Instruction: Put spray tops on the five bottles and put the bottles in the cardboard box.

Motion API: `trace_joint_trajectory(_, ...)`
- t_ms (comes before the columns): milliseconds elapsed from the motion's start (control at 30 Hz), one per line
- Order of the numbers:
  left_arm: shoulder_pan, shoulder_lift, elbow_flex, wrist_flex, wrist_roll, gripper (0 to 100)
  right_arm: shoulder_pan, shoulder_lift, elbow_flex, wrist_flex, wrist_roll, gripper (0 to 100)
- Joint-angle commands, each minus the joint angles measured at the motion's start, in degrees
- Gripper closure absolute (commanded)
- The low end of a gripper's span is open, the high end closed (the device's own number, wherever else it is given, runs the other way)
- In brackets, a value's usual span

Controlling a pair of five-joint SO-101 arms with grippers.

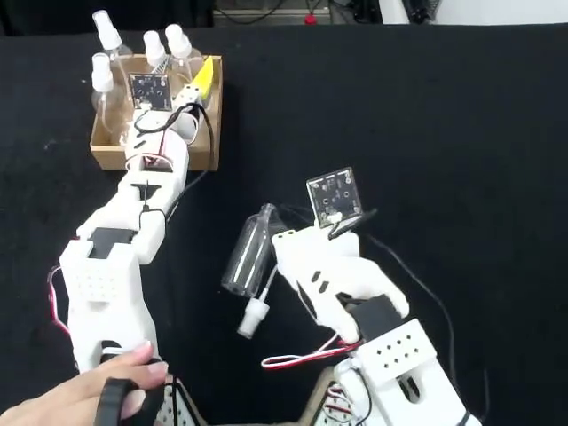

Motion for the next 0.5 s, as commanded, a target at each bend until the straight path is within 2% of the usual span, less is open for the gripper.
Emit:
trace_joint_trajectory(0, -0.7, -0.5, -3.2, 0.4, 0.5, 82, 1.1, 0.0, -0.2, -1.1, 0.0, 94.6)
trace_joint_trajectory(467, -1.4, 6.9, -9.4, 0.1, 0.9, 82, 1.1, 0.0, -0.2, -1.1, 0.0, 94.6)
